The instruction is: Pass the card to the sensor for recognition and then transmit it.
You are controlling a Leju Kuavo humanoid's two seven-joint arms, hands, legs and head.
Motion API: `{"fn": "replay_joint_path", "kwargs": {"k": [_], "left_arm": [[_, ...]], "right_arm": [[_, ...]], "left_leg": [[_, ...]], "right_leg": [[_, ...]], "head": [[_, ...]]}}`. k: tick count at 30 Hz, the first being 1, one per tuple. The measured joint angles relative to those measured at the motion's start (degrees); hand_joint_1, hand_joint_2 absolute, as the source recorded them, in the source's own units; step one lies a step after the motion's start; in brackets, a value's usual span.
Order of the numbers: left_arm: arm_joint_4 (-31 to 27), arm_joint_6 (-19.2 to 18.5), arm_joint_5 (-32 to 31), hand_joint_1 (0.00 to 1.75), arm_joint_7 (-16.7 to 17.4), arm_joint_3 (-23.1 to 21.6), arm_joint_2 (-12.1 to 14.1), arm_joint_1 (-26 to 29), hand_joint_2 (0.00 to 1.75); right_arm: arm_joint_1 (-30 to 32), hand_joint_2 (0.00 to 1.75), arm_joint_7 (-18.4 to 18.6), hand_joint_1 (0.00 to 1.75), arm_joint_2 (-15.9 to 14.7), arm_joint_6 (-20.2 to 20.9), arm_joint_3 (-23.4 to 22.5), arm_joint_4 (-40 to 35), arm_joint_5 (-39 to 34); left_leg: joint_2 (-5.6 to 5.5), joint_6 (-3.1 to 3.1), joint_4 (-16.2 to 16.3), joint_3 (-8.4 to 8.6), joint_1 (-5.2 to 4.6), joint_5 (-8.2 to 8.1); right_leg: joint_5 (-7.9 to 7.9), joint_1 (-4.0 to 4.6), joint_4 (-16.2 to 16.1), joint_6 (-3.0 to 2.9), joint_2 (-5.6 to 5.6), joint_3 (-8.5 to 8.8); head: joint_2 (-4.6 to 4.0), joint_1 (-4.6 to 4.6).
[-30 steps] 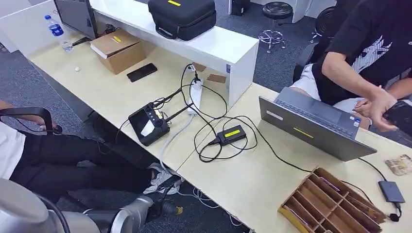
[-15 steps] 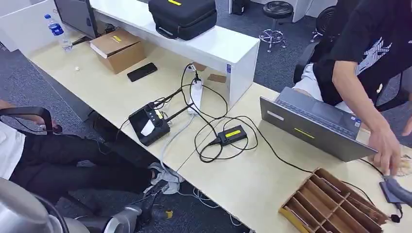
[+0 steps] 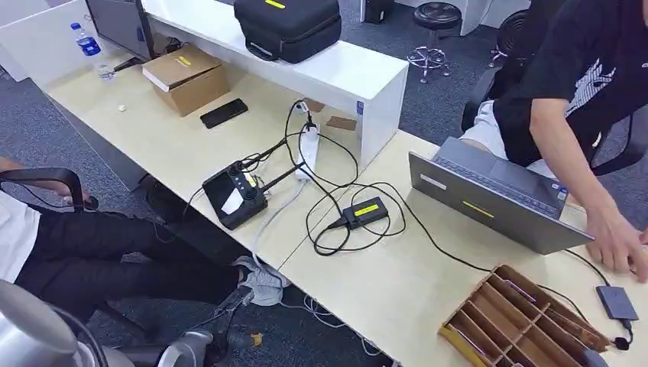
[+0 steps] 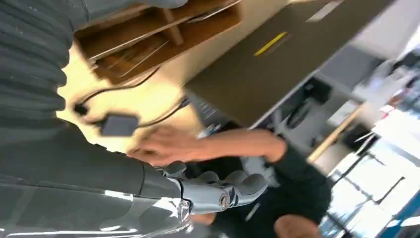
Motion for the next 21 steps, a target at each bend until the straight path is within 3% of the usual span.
{"fn": "replay_joint_path", "kwargs": {"k": [5, 10, 15, 21], "left_arm": [[0.02, 0.31, -0.22, 0.0, 0.26, 0.66, -0.04, 0.07, 1.75], [0.02, 0.37, -0.77, 0.0, 0.85, 0.7, -0.26, -0.02, 1.75], [0.02, 0.39, -1.18, 0.0, 1.48, 0.74, -0.48, -0.18, 1.75], [0.02, 0.37, -1.38, 0.0, 1.83, 0.74, -0.66, -0.28, 1.75]], "right_arm": [[1.22, 1.75, 6.85, 0.0, -0.02, -10.9, 0.74, 0.81, 16.57], [1.22, 1.75, 11.75, 0.0, 0.22, -17.3, 2.73, 2.62, 27.32], [1.22, 1.75, 14.76, 0.0, 0.83, -20.44, 4.15, 3.87, 33.47], [1.21, 1.75, 15.98, 0.0, 1.6, -21.45, 5.22, 4.87, 36.73]], "left_leg": [[0.0, 0.0, 0.0, -0.03, 0.0, 0.0], [-0.01, 0.0, 0.0, -0.03, 0.0, 0.0], [-0.01, 0.0, 0.0, -0.03, 0.0, 0.0], [0.0, 0.0, 0.0, -0.03, 0.0, 0.0]], "right_leg": [[0.0, 0.0, 0.0, 0.0, 0.0, -0.01], [0.0, 0.0, 0.01, 0.0, 0.0, -0.01], [0.0, 0.0, 0.01, 0.0, 0.0, -0.01], [0.0, 0.0, 0.01, 0.0, 0.0, -0.01]], "head": [[0.0, 0.0], [0.0, 0.0], [0.0, 0.0], [0.0, 0.02]]}}
